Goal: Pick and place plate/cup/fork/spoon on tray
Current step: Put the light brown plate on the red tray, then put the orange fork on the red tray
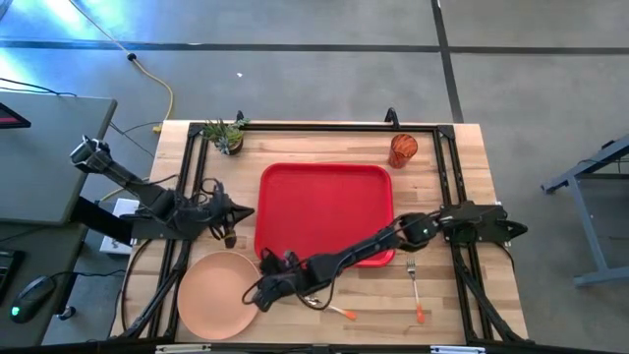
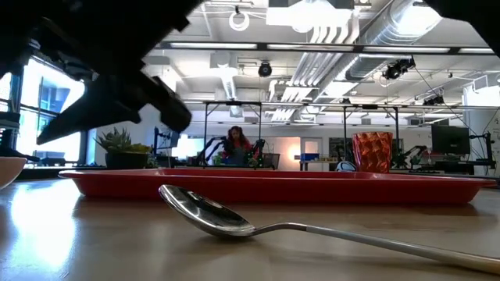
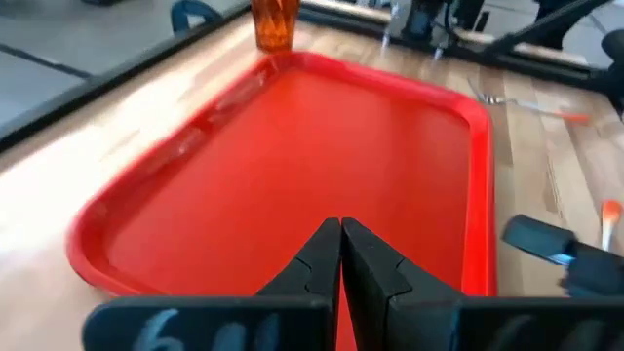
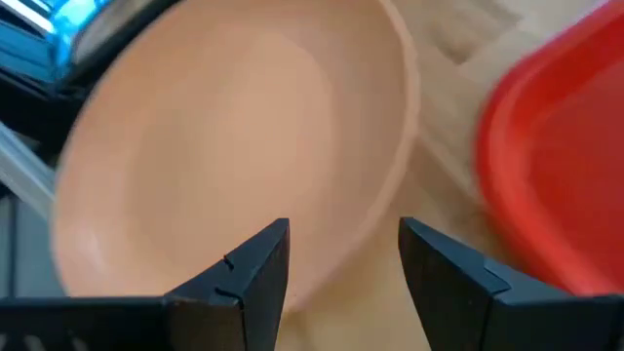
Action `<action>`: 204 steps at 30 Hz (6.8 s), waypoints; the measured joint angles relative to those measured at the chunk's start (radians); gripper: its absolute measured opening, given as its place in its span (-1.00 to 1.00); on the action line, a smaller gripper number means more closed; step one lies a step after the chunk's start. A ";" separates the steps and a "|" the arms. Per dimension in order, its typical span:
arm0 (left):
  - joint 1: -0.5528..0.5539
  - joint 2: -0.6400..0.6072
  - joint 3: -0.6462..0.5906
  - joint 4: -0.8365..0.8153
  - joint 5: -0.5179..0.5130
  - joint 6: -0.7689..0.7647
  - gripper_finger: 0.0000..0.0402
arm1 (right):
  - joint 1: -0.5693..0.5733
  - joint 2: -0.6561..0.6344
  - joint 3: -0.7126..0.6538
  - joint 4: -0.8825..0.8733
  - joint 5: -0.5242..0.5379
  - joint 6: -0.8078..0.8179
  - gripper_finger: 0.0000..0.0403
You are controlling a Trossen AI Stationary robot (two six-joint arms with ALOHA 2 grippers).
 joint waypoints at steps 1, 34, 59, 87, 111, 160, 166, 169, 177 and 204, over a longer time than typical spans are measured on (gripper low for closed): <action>-0.009 0.008 -0.008 -0.001 0.000 -0.020 -0.98 | 0.004 0.020 0.035 -0.011 0.001 0.016 -0.08; -0.141 0.117 -0.011 0.045 -0.056 -0.076 -0.99 | -0.024 0.069 0.037 0.016 -0.155 -0.059 -0.91; -0.310 0.087 -0.009 0.071 -0.184 -0.075 -0.99 | -0.125 -0.268 0.067 -0.825 0.302 -0.070 -1.00; -0.364 0.092 -0.010 0.041 -0.347 -0.103 -0.99 | -0.383 -1.104 -1.609 0.426 0.224 0.193 -1.00; -0.277 0.262 -0.010 0.071 -0.291 -0.131 -0.99 | -0.354 -1.017 -1.757 0.637 0.225 0.296 -0.52; -0.263 0.486 -0.010 0.230 -0.163 -0.099 -0.99 | 0.169 -0.827 -1.006 -0.374 -0.008 0.241 -0.93; -0.236 0.483 -0.010 0.245 -0.163 -0.093 -0.99 | 0.258 -0.826 -0.971 -0.690 -0.095 0.581 -0.91; -0.231 0.483 -0.010 0.252 -0.149 -0.092 -0.99 | 0.289 -0.826 -1.022 -0.720 -0.159 0.705 -0.80; -0.231 0.483 -0.010 0.252 -0.147 -0.092 -0.99 | 0.300 -0.826 -1.180 -0.718 -0.351 0.829 -0.30; -0.232 0.483 -0.010 0.259 -0.111 -0.084 -0.99 | 0.336 -0.863 -1.338 -0.438 -0.434 0.890 -0.91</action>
